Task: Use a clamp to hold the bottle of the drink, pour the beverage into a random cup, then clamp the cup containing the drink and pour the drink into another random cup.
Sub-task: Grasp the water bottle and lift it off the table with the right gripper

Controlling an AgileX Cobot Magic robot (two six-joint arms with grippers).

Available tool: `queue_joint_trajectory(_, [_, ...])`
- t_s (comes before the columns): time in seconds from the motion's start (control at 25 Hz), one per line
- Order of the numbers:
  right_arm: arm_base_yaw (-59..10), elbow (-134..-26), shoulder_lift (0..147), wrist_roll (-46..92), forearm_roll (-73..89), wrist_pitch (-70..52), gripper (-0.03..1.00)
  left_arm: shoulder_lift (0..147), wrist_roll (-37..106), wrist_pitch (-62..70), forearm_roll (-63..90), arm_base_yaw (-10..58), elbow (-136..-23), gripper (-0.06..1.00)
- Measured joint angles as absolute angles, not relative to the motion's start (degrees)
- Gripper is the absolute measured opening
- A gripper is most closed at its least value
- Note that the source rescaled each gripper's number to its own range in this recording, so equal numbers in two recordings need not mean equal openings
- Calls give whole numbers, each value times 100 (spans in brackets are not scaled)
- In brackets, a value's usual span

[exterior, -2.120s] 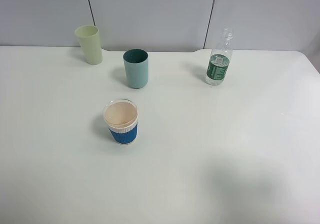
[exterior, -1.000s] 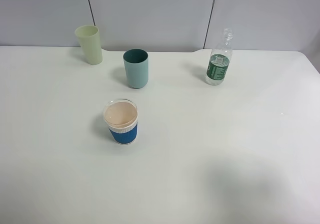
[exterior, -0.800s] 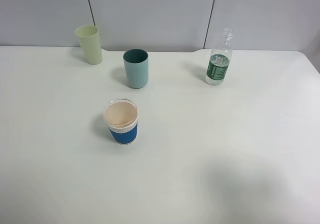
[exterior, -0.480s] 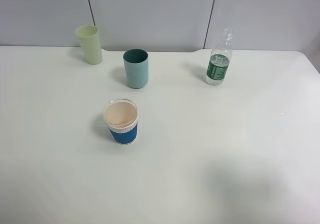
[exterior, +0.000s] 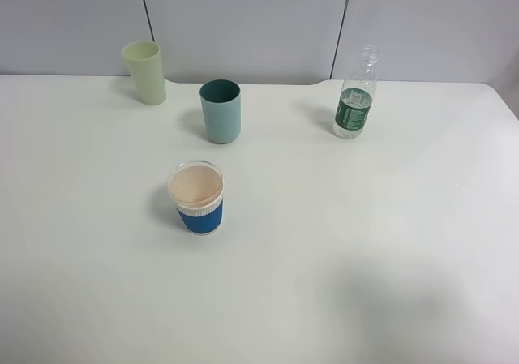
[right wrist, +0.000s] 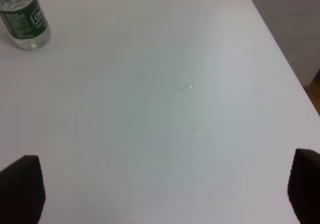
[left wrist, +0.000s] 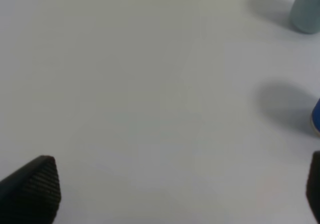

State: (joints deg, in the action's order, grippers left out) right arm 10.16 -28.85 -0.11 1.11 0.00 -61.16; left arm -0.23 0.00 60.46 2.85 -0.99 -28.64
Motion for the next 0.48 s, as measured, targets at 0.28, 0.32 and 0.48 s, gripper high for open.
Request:
queue_joint_trajectory(0.28, [1016,-2885,-11,111,0,-6116,100,-23,0,6046,285,-99,-2864,100])
queue_joint_trajectory(0.32, [1016,-2885,-11,111,0,-6116,100,-23,0,6046,285,-99,-2864,100])
queue_joint_trajectory(0.48, [1016,-2885,-11,111,0,-6116,100,-23,0,6046,285,-99,-2864,100])
